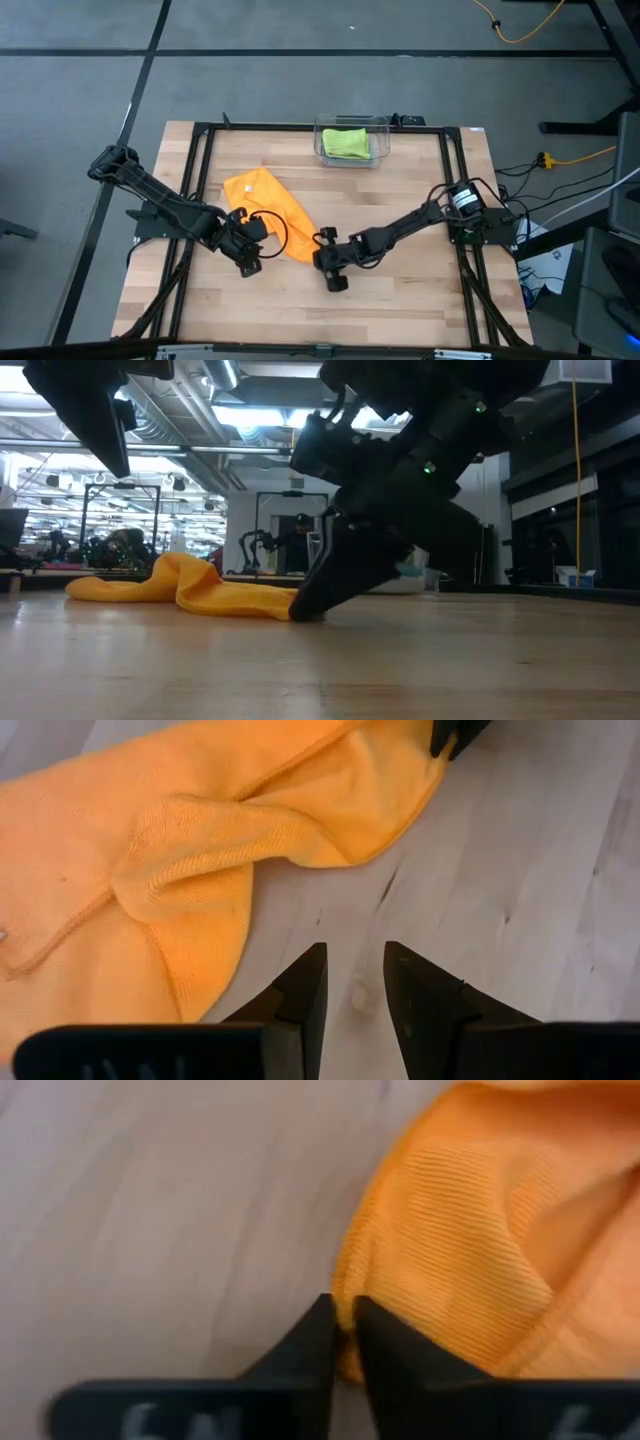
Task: Fold microfiber towels
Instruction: Fold the orange microfiber towel
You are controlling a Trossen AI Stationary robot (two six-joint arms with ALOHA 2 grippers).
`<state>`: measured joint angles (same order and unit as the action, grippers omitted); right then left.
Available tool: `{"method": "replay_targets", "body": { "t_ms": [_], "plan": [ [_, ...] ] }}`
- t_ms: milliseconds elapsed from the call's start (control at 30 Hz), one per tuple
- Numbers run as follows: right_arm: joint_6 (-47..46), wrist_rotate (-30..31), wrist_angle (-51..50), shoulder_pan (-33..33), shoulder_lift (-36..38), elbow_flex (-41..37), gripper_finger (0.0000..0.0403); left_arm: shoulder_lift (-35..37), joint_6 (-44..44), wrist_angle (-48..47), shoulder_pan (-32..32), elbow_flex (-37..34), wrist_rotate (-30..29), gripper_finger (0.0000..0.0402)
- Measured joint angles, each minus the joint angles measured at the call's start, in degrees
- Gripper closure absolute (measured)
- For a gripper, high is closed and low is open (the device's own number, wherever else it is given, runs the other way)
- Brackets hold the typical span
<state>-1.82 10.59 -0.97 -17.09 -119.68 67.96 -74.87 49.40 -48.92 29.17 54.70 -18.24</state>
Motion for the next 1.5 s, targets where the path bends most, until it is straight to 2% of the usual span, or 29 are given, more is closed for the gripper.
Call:
{"method": "replay_targets", "body": {
  "t_ms": [67, 100, 167, 367, 533, 667, 800, 967, 1167, 1267, 1433, 1500],
  "plan": [
    [-2.4, 0.0, 0.1, 0.1, 0.0, 0.0, 0.0387, 0.0, 0.0, 0.4, 0.0, 0.0, -0.4, 0.0308],
    [-3.0, 0.4, 0.1, -0.1, 0.3, -0.1, 0.0391, 0.0, 0.0, 0.5, 0.0, 0.0, -0.6, 0.0308],
    [-4.3, 2.3, -0.8, -0.5, 1.2, 0.0, 0.0393, 0.0, 0.0, 0.5, 0.0, 0.0, -0.9, 0.0308],
    [-6.0, 7.9, -13.8, -2.3, 7.8, 3.2, 0.0399, 0.0, -1.2, 2.2, 0.0, 0.0, -4.4, 0.0308],
    [-10.5, 8.5, -27.2, -5.4, 12.4, 6.2, 0.04, 0.0, -7.2, 6.9, 0.0, 0.0, -4.9, 0.0308],
    [-15.0, 8.5, -30.9, -8.1, 15.7, 7.0, 0.0401, -0.9, -12.0, 12.7, -0.8, 0.0, -5.0, 0.0308],
    [-18.9, 7.9, -33.3, -10.5, 15.9, 6.6, 0.0401, -4.6, -15.3, 20.2, -2.9, 0.0, -3.0, 0.0308],
    [-25.4, 7.8, -37.0, -13.1, 16.0, 6.6, 0.0401, -13.1, -19.6, 27.2, -6.0, 0.0, -2.4, 0.0308],
    [-28.2, 7.8, -37.4, -15.5, 16.0, 6.7, 0.0402, -22.0, -20.2, 34.2, -12.1, 0.0, -2.1, 0.0308],
    [-28.2, 7.8, -37.3, -16.1, 16.0, 6.7, 0.0402, -24.1, -22.7, 37.7, -15.9, 0.0, 0.1, 0.0308],
    [-29.6, 7.8, -37.5, -16.5, 16.0, 6.7, 0.0402, -26.1, -24.6, 38.9, -21.6, 0.0, 11.2, 0.0307],
    [-29.6, 7.8, -37.6, -16.6, 16.0, 6.7, 0.0402, -27.6, -24.9, 38.3, -23.5, 0.0, 13.9, 0.0307]
  ]
}}
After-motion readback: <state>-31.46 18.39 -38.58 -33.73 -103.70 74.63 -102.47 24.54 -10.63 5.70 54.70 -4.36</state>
